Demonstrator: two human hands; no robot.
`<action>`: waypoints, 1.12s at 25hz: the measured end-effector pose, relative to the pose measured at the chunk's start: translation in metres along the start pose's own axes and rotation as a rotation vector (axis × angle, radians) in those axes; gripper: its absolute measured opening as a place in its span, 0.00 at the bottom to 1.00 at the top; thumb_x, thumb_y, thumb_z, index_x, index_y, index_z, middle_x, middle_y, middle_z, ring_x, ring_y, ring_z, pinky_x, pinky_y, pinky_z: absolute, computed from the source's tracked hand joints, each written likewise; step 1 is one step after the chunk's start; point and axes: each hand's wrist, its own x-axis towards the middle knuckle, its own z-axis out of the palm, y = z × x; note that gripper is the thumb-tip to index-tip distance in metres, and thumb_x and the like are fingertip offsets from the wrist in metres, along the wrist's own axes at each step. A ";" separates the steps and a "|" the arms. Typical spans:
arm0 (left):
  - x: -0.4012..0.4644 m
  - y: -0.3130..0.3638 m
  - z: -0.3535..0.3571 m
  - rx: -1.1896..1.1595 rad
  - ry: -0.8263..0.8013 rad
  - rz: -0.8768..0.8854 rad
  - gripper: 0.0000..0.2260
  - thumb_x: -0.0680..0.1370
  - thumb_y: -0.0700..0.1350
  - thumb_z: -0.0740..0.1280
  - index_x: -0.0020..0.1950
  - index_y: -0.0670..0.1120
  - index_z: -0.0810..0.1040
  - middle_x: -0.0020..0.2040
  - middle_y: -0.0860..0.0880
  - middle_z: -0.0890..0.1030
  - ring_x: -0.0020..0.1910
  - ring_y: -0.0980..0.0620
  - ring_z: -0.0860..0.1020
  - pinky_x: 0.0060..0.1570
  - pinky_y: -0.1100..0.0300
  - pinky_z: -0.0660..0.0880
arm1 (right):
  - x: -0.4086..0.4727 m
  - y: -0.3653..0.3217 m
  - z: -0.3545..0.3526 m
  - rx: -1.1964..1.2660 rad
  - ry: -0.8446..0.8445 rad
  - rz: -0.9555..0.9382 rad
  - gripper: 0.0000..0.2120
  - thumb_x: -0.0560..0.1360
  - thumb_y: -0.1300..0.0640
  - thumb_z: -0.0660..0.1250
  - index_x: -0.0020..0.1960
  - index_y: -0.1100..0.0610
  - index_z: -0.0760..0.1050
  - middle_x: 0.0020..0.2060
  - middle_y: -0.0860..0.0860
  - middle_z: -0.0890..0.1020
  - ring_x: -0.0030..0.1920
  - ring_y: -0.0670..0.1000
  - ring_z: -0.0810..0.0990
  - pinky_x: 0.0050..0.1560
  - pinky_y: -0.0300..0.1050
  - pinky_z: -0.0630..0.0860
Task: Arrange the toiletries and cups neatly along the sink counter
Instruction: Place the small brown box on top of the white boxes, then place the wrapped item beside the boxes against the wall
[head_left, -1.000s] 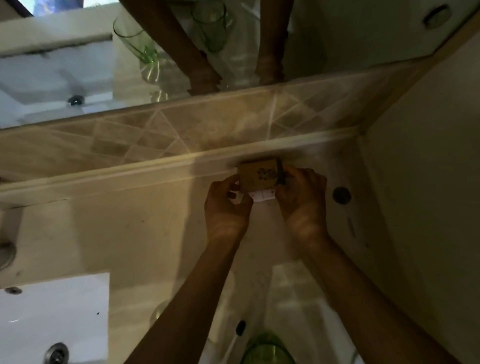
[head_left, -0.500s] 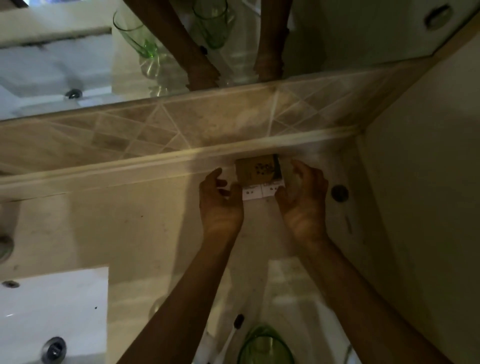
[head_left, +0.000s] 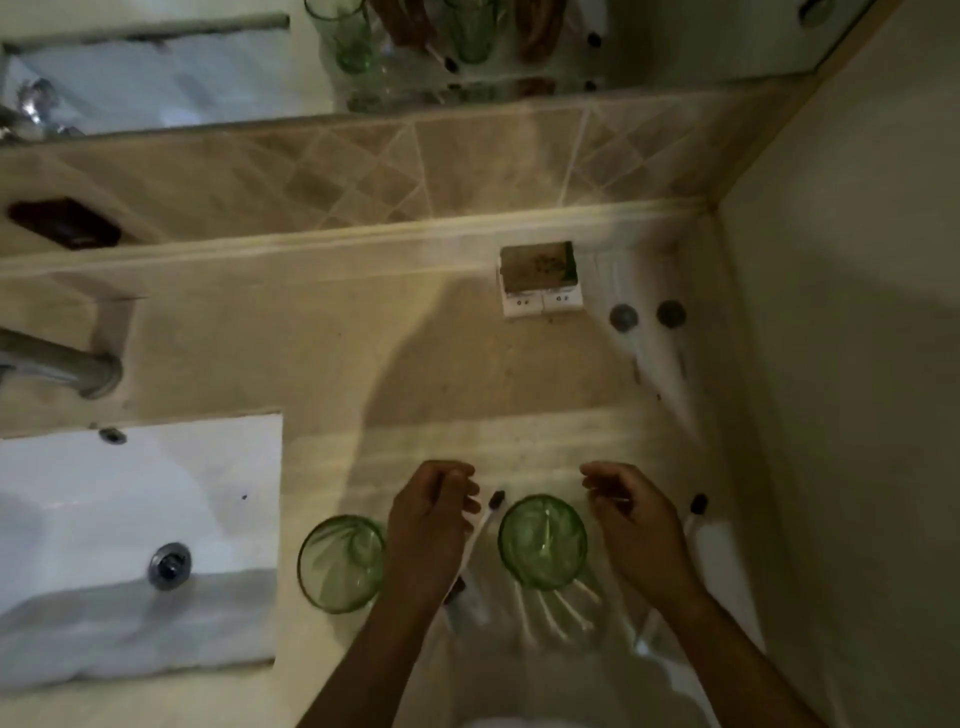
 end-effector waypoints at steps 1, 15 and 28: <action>-0.013 -0.011 -0.002 0.006 -0.013 -0.027 0.11 0.82 0.38 0.63 0.47 0.50 0.82 0.40 0.50 0.86 0.40 0.48 0.84 0.43 0.46 0.81 | -0.015 0.007 -0.001 -0.027 -0.035 0.015 0.25 0.75 0.72 0.64 0.55 0.41 0.78 0.52 0.42 0.83 0.53 0.39 0.81 0.55 0.40 0.79; -0.084 -0.067 -0.025 0.004 -0.207 -0.061 0.09 0.78 0.36 0.65 0.47 0.49 0.81 0.40 0.48 0.85 0.38 0.49 0.84 0.41 0.49 0.80 | -0.104 0.027 0.026 -0.126 -0.012 0.130 0.18 0.74 0.62 0.71 0.59 0.45 0.75 0.53 0.46 0.81 0.53 0.45 0.80 0.46 0.34 0.75; -0.094 -0.126 -0.096 0.295 -0.045 -0.067 0.10 0.77 0.41 0.67 0.58 0.49 0.81 0.48 0.49 0.83 0.46 0.48 0.81 0.48 0.54 0.78 | -0.129 0.008 0.113 -0.507 0.019 0.029 0.25 0.72 0.48 0.72 0.64 0.58 0.75 0.56 0.56 0.81 0.56 0.56 0.80 0.56 0.52 0.77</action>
